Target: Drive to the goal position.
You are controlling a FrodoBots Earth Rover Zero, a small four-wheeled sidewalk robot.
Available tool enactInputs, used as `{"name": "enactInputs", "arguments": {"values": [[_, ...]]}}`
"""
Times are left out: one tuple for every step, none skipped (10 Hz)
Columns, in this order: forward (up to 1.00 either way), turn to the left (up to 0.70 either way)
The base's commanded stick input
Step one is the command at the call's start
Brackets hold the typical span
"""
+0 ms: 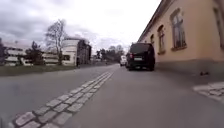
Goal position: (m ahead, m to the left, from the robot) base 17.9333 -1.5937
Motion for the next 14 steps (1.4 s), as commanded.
{"name": "enactInputs", "arguments": {"values": [[0.85, 0.00], [0.85, 0.00], [0.85, 0.00], [0.85, 0.00], [0.85, 0.00], [0.85, 0.00], [0.85, 0.00], [0.85, 0.00], [0.85, 0.00], [0.85, 0.00], [0.85, 0.00], [0.85, 0.00], [0.85, 0.00], [0.85, 0.00]]}}
